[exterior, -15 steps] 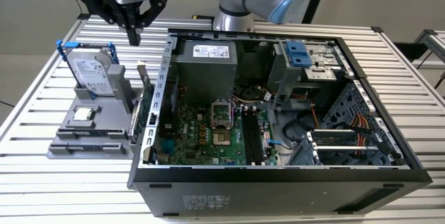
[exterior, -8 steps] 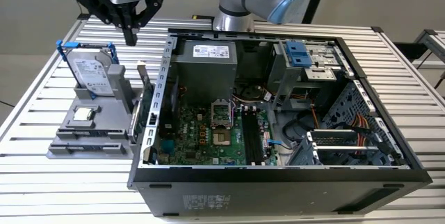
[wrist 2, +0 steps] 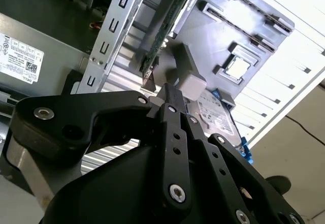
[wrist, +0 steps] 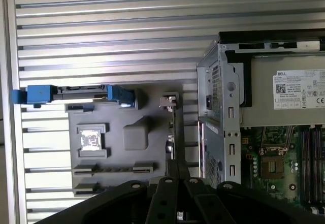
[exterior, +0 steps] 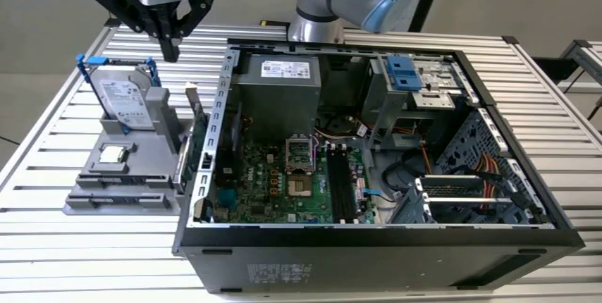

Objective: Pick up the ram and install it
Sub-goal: 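Reach for the ram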

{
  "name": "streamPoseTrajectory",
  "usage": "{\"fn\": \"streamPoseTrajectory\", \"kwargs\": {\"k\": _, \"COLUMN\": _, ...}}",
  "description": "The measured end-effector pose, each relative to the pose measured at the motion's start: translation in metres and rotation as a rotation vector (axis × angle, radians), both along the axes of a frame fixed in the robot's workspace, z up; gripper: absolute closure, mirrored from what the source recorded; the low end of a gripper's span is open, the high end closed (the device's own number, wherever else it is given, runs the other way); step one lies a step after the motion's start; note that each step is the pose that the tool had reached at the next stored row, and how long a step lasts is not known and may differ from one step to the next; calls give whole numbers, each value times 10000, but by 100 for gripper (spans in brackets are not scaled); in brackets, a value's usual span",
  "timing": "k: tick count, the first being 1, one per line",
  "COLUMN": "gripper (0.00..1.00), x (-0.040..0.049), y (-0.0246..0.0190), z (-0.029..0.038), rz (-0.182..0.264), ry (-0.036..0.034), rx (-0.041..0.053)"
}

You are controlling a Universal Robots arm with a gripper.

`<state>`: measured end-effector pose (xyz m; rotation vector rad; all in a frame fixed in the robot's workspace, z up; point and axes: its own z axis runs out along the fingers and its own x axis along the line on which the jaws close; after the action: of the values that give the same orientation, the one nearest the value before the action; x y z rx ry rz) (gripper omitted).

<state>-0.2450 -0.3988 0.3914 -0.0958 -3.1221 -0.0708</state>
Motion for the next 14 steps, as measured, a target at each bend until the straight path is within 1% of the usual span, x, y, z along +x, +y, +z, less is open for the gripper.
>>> {"fn": "streamPoseTrajectory", "kwargs": {"k": 3, "gripper": 100, "x": -35, "y": 0, "z": -1, "rz": 1, "ry": 4, "rx": 0}}
{"fn": "streamPoseTrajectory", "kwargs": {"k": 4, "gripper": 100, "x": -59, "y": 0, "z": -1, "rz": 2, "ry": 6, "rx": 0}}
{"fn": "streamPoseTrajectory", "kwargs": {"k": 14, "gripper": 100, "x": -173, "y": 0, "z": -3, "rz": 5, "ry": 14, "rx": 0}}
